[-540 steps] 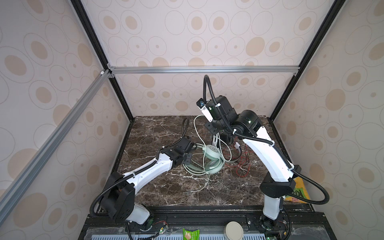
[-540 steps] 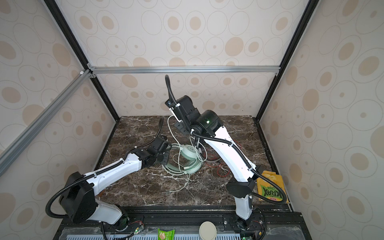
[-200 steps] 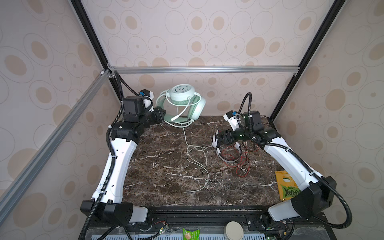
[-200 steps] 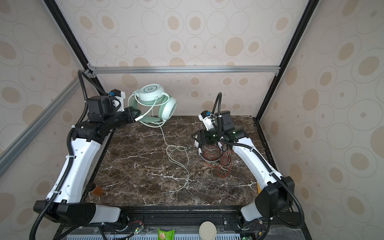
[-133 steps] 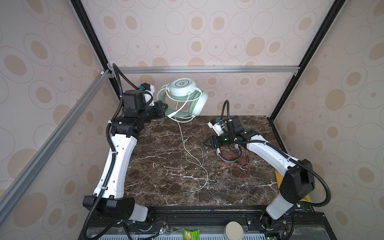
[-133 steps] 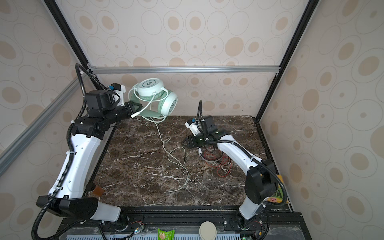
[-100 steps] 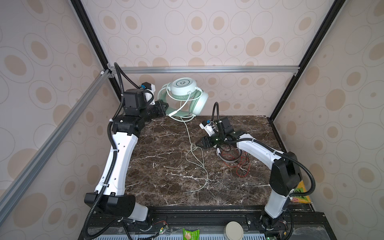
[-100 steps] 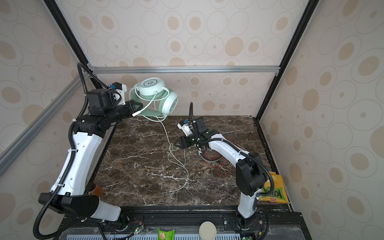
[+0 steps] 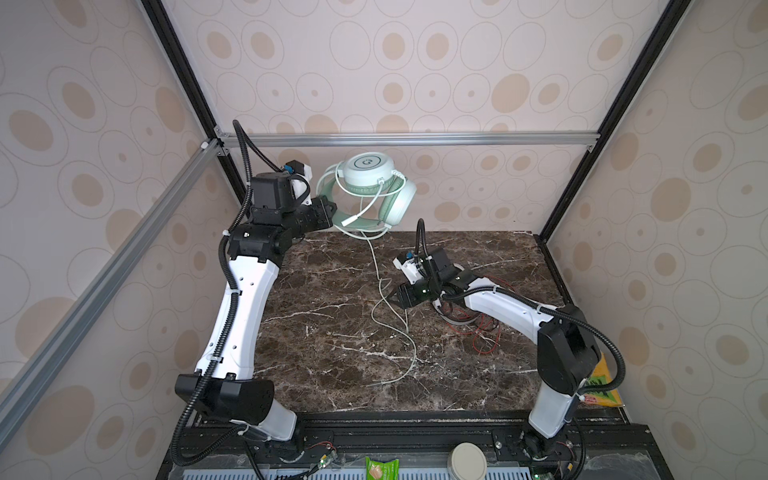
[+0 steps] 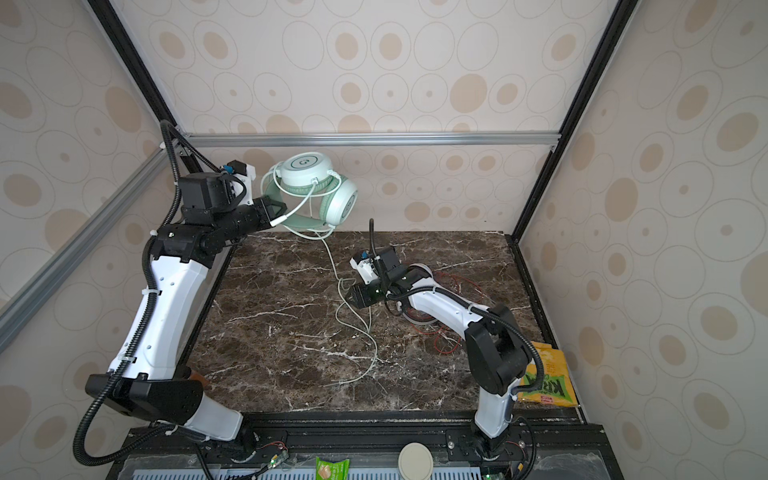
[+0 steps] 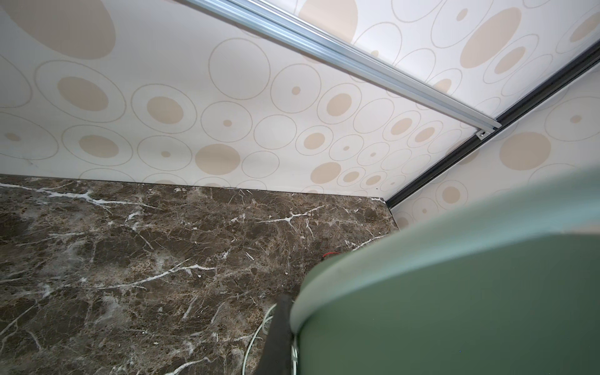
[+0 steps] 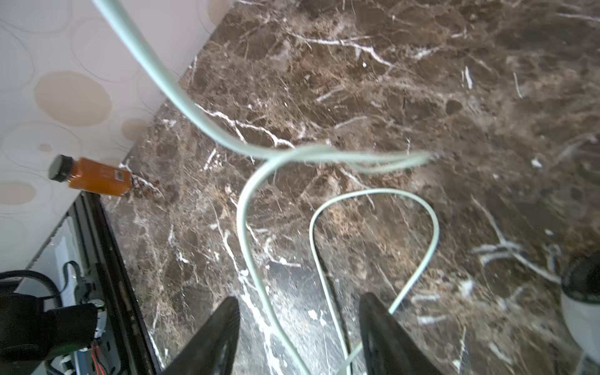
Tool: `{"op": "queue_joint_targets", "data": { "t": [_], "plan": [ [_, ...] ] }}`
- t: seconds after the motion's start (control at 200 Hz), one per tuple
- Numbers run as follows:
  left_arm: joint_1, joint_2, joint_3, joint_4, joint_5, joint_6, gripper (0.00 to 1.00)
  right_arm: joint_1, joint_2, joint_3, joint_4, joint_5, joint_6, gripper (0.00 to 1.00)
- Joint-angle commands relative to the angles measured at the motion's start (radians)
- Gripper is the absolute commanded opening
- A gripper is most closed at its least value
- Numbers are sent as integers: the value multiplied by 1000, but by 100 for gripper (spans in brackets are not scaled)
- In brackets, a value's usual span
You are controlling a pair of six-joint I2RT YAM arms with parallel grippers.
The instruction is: Wrap the headphones
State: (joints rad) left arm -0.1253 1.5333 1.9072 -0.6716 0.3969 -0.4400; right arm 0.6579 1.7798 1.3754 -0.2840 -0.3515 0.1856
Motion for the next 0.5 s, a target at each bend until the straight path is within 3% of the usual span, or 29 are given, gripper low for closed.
{"op": "queue_joint_targets", "data": {
  "t": [0.0,0.27,0.3,0.41,0.455,0.495],
  "plan": [
    [-2,7,73,43,14,0,0,60,-49,-38,28,87,-35,61],
    [-2,24,113,24,8,3,0,74,61,34,-27,157,-54,56],
    [-2,22,116,22,6,2,0,72,74,55,-49,170,-62,50],
    [-2,20,119,10,-6,9,0,71,74,75,-105,224,-104,9],
    [-1,18,118,3,-13,15,0,62,38,43,-95,250,-115,0],
    [-1,14,117,-4,-21,21,0,42,-3,10,-80,245,-124,0]
  ]
}}
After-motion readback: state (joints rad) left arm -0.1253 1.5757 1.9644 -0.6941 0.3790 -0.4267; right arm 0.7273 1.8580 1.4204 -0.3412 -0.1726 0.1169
